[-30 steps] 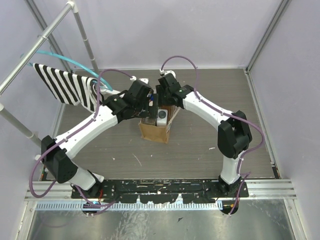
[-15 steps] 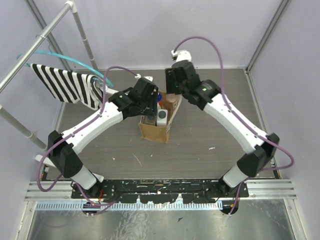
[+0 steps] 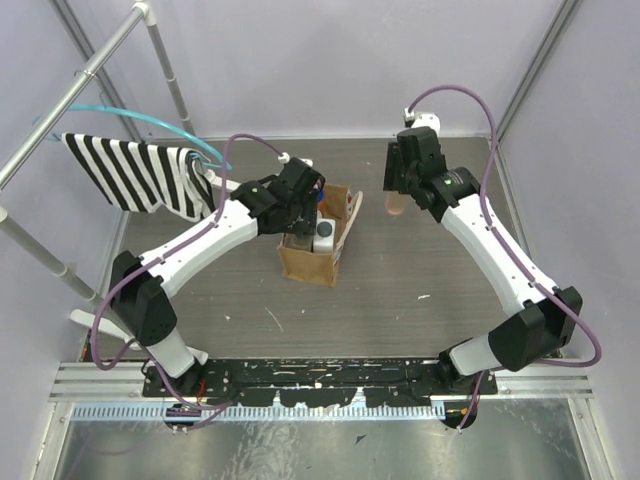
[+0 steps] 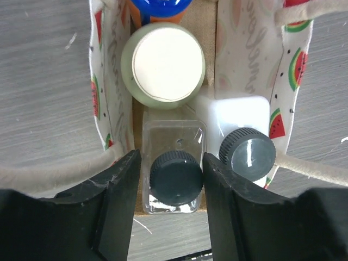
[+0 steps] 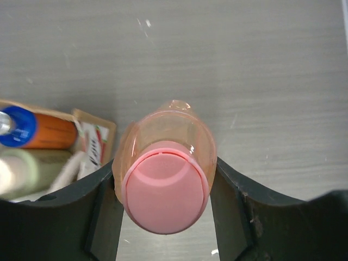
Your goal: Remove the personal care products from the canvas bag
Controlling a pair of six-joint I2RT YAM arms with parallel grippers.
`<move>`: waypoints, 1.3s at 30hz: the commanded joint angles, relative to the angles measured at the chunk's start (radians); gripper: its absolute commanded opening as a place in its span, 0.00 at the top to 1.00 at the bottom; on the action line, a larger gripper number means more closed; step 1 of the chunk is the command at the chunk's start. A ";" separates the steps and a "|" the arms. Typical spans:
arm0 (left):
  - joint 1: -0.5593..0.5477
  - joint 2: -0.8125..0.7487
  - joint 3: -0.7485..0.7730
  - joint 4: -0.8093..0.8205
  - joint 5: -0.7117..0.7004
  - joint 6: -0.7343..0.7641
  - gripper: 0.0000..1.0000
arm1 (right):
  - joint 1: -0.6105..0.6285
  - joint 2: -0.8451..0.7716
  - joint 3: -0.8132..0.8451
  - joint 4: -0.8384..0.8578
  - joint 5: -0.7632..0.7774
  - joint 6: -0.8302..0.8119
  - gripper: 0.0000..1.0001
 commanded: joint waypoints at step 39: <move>-0.041 -0.302 0.369 -0.311 -0.241 0.024 1.00 | 0.294 -0.213 -0.190 0.254 0.086 0.011 0.07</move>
